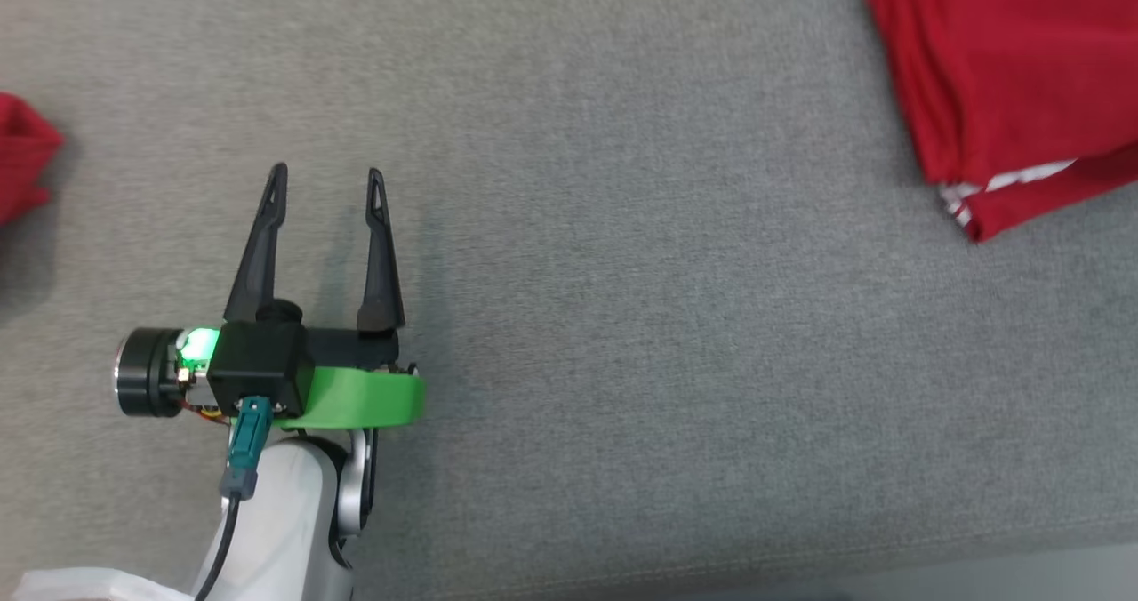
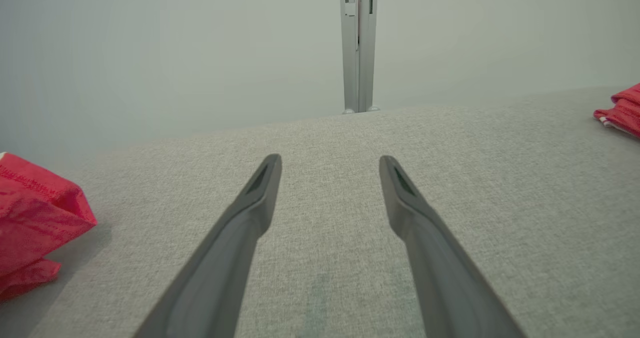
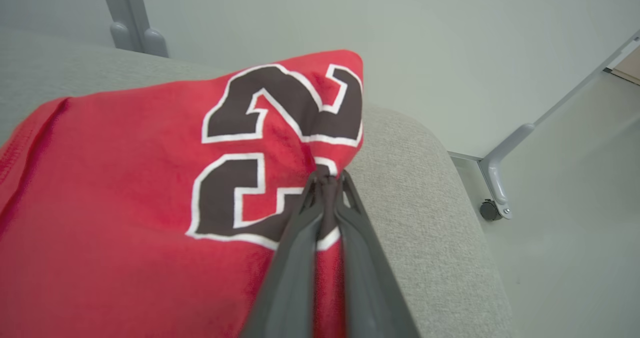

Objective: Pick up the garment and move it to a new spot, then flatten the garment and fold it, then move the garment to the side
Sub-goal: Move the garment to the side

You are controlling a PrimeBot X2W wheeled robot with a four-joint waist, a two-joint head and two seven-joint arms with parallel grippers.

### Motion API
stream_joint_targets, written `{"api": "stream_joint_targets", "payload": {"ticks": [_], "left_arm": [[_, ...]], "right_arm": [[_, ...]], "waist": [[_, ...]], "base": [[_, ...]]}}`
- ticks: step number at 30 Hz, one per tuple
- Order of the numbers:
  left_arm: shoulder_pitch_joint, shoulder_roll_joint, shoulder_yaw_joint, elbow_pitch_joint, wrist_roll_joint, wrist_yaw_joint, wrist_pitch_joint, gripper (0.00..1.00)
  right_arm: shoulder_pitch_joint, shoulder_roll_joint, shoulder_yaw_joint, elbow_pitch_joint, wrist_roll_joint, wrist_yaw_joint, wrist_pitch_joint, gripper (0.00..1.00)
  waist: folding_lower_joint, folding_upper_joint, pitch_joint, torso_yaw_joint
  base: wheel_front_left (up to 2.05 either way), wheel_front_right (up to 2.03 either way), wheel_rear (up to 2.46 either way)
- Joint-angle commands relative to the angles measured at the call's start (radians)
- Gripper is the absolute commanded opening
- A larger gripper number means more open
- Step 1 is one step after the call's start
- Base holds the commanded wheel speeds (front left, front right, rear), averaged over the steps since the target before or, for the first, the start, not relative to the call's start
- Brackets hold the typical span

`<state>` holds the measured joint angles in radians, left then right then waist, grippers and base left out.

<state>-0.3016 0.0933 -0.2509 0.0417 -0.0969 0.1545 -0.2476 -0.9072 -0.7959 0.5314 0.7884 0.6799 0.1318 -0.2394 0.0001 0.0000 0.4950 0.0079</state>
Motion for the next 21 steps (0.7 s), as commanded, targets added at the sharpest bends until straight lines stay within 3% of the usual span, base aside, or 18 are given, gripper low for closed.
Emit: {"api": "stream_joint_targets", "payload": {"ticks": [1,10,21], "left_arm": [[-0.025,0.014,0.001,-0.011,0.020,0.008,0.006,1.00],[-0.043,0.049,-0.004,-0.096,0.060,0.030,0.051,1.00],[-0.013,0.067,-0.014,-0.182,0.079,0.050,0.081,1.00]], "right_arm": [[-0.026,-0.019,-0.001,0.008,0.016,-0.002,-0.008,0.00],[-0.113,-0.121,0.021,0.054,0.083,-0.002,-0.022,0.00],[-0.236,-0.140,0.103,0.112,0.083,-0.002,-0.025,0.00]], "waist": [[-0.0001,0.0000,0.124,-0.106],[-0.0001,0.0000,0.165,-0.153],[-0.0001,0.0000,0.173,-0.150]], "base": [[0.00,0.00,0.00],[0.00,0.00,0.00],[0.00,0.00,0.00]]}}
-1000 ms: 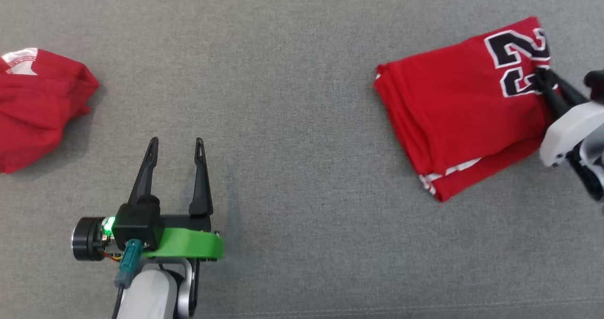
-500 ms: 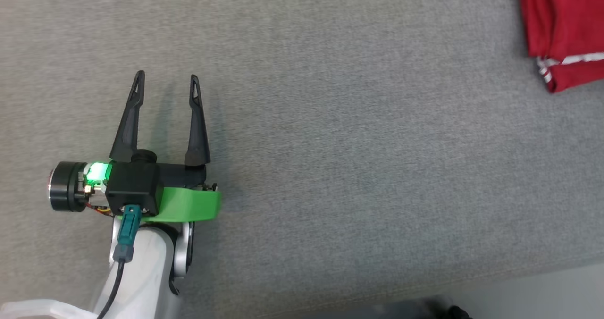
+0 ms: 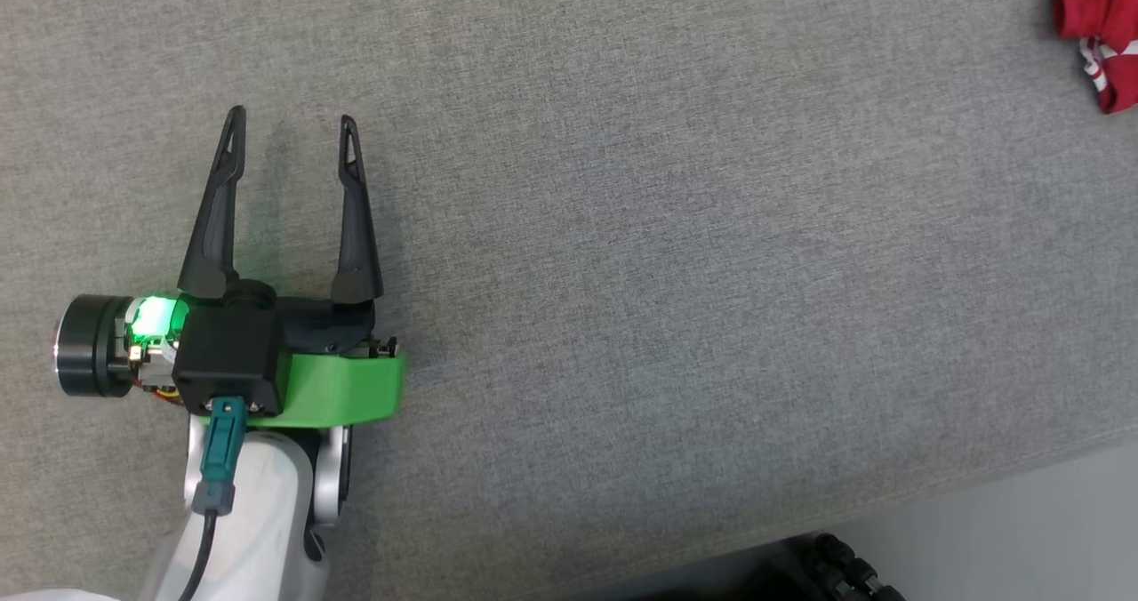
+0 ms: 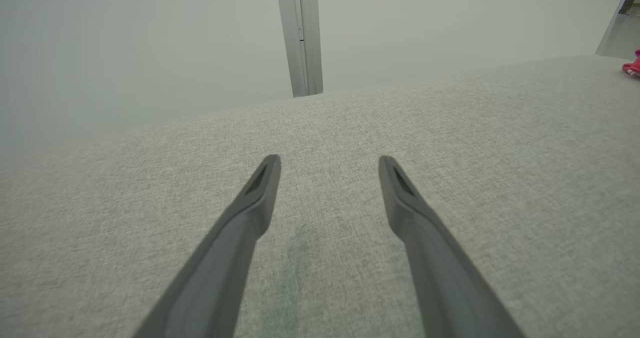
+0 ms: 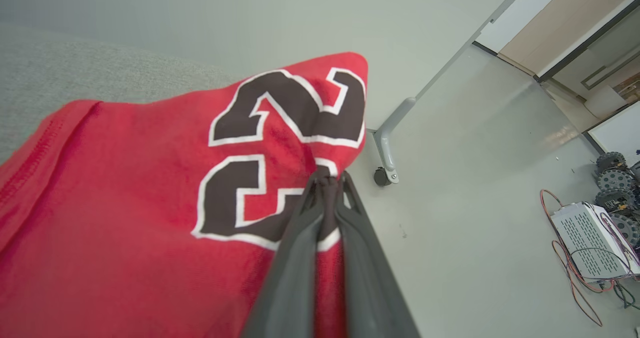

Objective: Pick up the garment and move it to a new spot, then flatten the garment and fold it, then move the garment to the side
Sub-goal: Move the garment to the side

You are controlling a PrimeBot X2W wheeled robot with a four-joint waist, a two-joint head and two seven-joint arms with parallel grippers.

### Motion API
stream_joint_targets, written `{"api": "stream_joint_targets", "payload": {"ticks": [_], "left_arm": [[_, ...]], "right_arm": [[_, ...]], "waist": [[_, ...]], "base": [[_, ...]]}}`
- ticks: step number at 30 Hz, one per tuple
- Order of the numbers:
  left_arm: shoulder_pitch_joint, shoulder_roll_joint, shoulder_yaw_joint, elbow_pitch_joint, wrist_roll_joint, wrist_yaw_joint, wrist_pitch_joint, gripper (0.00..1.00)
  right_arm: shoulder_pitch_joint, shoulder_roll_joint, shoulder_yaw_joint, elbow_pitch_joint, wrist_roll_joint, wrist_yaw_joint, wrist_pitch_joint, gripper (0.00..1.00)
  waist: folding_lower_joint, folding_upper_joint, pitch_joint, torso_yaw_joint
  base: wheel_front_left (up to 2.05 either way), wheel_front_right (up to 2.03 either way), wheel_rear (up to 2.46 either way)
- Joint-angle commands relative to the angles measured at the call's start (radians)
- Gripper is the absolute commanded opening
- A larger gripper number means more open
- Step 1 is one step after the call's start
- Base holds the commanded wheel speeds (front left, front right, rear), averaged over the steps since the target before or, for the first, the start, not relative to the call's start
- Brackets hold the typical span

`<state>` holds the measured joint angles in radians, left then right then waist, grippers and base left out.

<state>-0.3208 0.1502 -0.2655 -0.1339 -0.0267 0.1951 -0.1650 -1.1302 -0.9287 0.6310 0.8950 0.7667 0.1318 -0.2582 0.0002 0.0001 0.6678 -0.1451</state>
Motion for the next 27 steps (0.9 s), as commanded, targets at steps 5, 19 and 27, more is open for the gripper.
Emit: {"api": "stream_joint_targets", "payload": {"ticks": [5,19,27], "left_arm": [[0.016,0.007,-0.001,-0.010,0.003,0.014,-0.010,1.00],[0.122,0.003,0.037,0.074,-0.091,0.012,-0.075,1.00],[0.215,0.014,0.073,0.109,-0.148,-0.001,-0.092,1.00]], "right_arm": [[-0.062,-0.006,0.033,0.048,-0.019,-0.002,-0.008,1.00],[0.082,0.060,-0.099,-0.185,-0.169,-0.002,-0.007,1.00],[0.301,0.202,-0.223,-0.352,-0.255,-0.002,-0.007,1.00]], "waist": [[-0.0002,-0.0001,-0.010,0.016],[-0.0002,-0.0001,-0.227,0.056],[-0.0002,-0.0001,-0.370,0.076]], "base": [[0.00,0.00,0.00],[0.00,0.00,0.00],[0.00,0.00,0.00]]}}
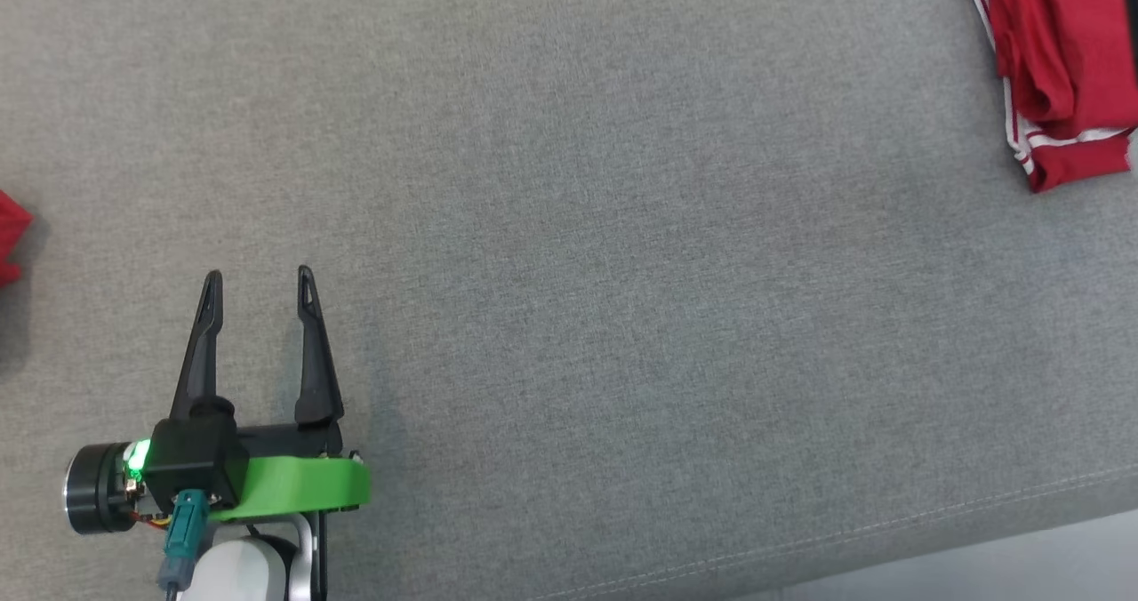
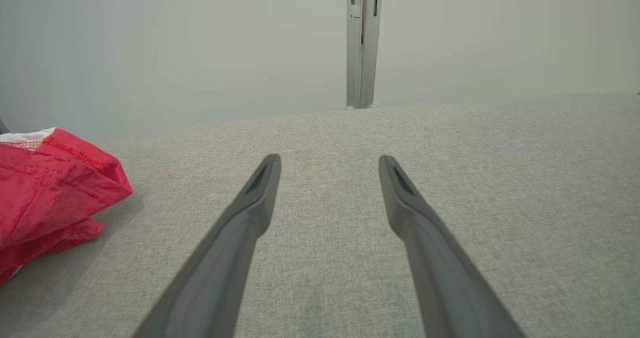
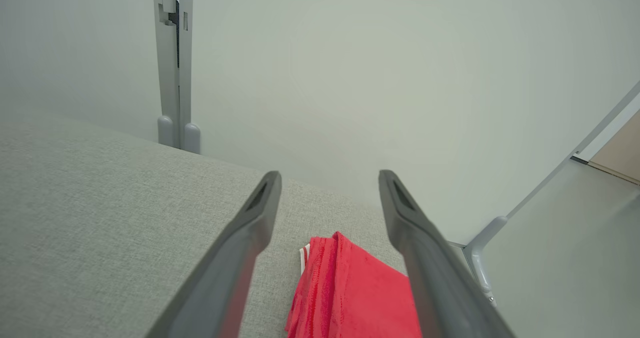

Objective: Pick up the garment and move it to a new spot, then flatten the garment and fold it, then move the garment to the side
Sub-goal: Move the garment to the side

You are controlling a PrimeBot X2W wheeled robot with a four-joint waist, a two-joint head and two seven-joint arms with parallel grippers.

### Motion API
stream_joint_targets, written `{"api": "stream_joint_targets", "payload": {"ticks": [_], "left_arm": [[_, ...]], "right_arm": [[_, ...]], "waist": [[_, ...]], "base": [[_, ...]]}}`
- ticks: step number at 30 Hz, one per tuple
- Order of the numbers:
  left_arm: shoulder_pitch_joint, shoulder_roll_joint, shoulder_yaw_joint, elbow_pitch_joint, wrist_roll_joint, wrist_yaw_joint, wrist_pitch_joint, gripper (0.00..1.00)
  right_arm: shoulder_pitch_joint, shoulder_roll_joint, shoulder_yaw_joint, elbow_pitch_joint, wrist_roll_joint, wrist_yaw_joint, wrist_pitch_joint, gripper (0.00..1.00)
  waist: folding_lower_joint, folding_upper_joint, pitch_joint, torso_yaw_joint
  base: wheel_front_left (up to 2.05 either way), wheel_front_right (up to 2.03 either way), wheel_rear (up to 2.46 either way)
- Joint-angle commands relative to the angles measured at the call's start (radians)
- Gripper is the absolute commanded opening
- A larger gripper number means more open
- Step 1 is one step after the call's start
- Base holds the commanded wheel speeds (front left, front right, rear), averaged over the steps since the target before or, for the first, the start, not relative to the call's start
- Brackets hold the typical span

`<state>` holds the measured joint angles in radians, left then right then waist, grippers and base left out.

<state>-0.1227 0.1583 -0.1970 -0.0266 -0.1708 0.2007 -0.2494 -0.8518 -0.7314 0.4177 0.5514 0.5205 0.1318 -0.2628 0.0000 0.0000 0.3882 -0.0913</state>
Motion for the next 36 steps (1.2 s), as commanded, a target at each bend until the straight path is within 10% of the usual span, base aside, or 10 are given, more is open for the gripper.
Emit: {"api": "stream_joint_targets", "payload": {"ticks": [1,36], "left_arm": [[0.026,0.007,0.008,0.005,-0.009,-0.006,-0.008,1.00],[0.178,0.055,0.058,0.087,-0.104,-0.058,-0.016,1.00]], "right_arm": [[0.050,0.021,-0.022,-0.024,-0.018,-0.002,-0.002,1.00],[0.901,0.477,-0.403,-0.454,-0.188,-0.002,0.022,1.00]], "waist": [[0.0000,0.0000,-0.103,0.024],[0.0000,0.0000,-0.386,0.082]], "base": [[0.00,0.00,0.00],[0.00,0.00,0.00]]}}
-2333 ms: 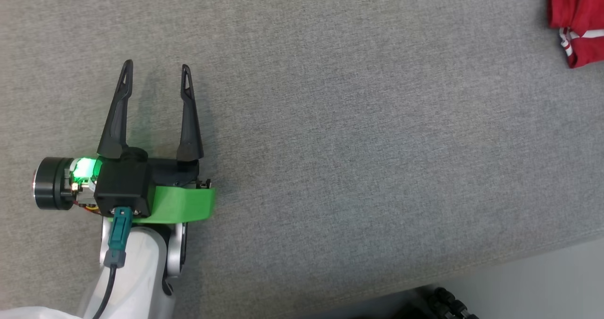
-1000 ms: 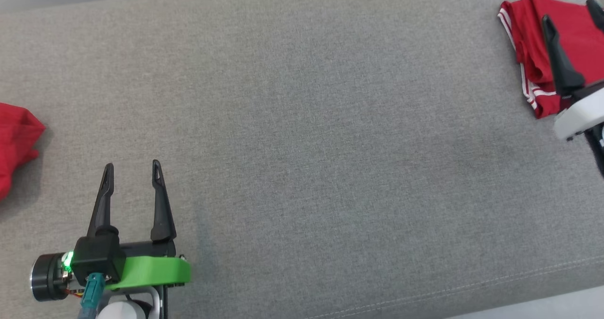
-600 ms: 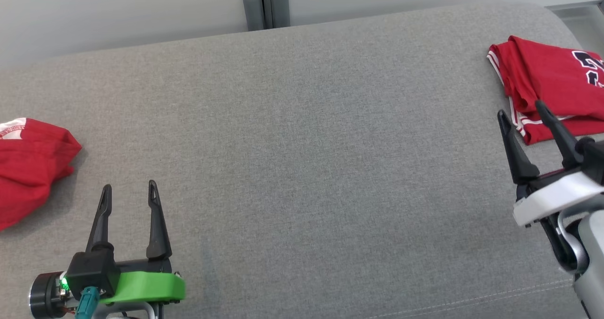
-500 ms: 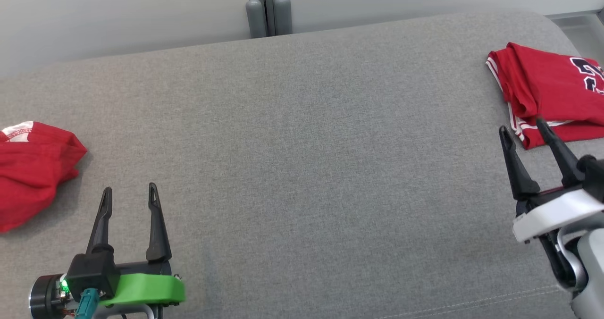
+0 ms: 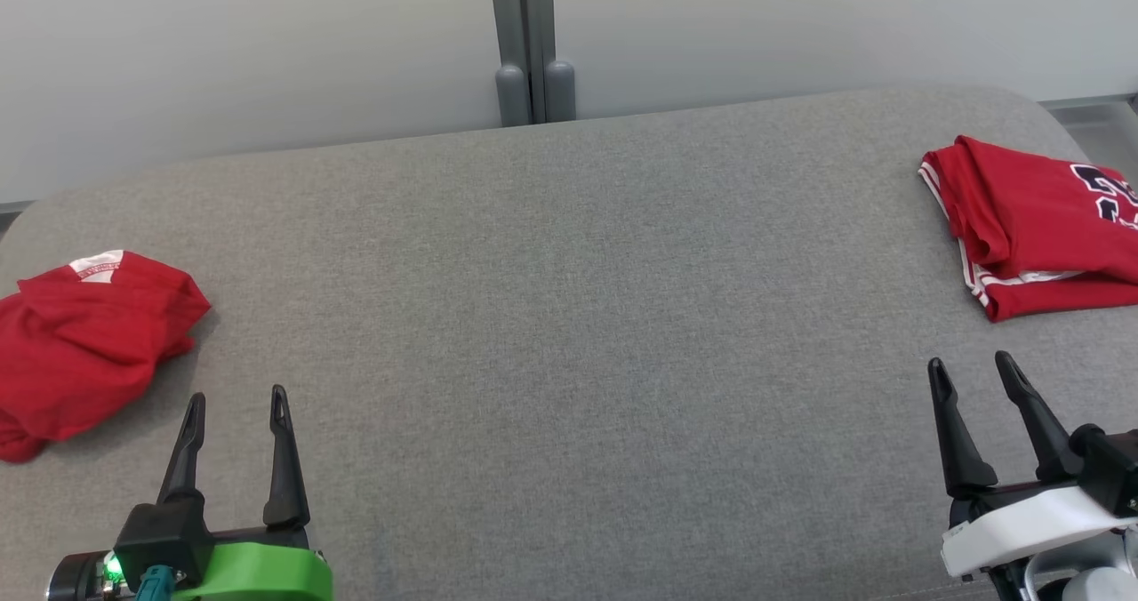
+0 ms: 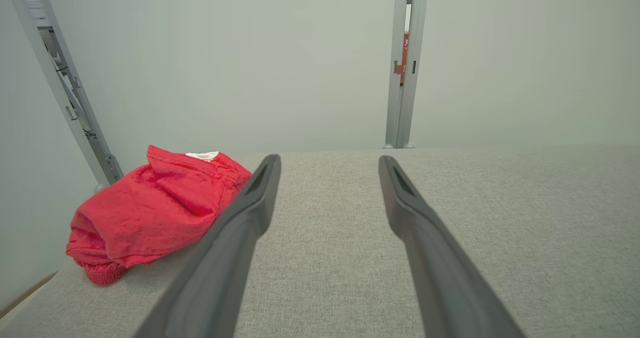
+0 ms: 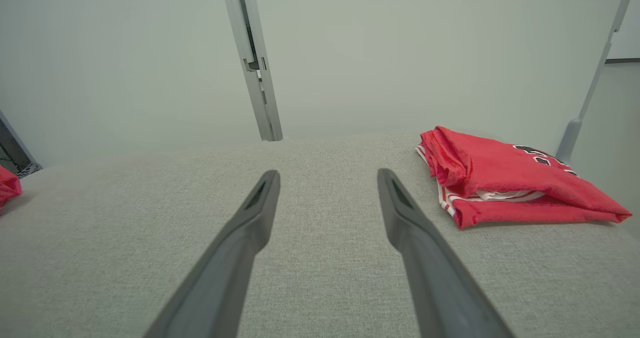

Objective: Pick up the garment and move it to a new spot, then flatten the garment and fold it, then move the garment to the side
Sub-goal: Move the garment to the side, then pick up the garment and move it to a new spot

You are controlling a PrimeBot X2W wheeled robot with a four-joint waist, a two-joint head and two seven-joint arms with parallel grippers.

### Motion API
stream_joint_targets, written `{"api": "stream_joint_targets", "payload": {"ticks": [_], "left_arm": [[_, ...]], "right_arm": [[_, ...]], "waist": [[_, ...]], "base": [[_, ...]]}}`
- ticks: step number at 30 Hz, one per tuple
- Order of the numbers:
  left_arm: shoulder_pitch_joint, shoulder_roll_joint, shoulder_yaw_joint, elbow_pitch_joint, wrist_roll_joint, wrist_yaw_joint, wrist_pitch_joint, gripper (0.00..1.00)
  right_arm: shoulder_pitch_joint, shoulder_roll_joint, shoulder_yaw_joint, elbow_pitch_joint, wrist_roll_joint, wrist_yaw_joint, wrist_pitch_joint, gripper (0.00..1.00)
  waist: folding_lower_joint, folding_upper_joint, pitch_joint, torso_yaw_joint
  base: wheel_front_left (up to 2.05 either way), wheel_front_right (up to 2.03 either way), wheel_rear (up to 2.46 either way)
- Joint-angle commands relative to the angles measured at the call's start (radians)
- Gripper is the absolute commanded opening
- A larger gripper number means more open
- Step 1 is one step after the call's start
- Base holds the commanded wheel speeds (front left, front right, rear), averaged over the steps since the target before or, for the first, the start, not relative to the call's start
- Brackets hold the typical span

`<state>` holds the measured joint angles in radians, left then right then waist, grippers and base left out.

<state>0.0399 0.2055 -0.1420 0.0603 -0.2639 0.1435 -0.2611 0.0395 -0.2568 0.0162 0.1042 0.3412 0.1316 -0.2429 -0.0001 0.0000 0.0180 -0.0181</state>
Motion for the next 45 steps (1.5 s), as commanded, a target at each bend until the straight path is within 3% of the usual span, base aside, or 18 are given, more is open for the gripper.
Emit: {"api": "stream_joint_targets", "payload": {"ticks": [1,16,24,45], "left_arm": [[0.020,0.010,0.004,0.001,-0.014,0.000,-0.004,1.00],[0.027,0.036,0.004,0.017,-0.039,-0.019,0.012,1.00],[0.028,0.061,0.002,-0.005,-0.056,-0.037,0.045,1.00],[0.030,0.074,-0.006,-0.009,-0.081,-0.031,0.061,1.00]], "right_arm": [[0.020,0.015,-0.004,-0.021,-0.016,-0.002,0.009,1.00],[0.081,0.089,-0.024,-0.104,-0.074,-0.002,0.053,1.00],[0.088,0.098,-0.032,-0.110,-0.090,-0.002,0.062,1.00],[0.089,0.107,-0.036,-0.095,-0.097,-0.002,0.087,1.00]], "waist": [[0.0001,0.0000,-0.021,0.010],[0.0001,0.0000,-0.053,0.052],[0.0001,0.0000,-0.058,0.067],[0.0001,0.0000,-0.060,0.074]], "base": [[0.00,0.00,0.00],[0.00,0.00,0.00],[0.00,0.00,0.00],[0.00,0.00,0.00]]}}
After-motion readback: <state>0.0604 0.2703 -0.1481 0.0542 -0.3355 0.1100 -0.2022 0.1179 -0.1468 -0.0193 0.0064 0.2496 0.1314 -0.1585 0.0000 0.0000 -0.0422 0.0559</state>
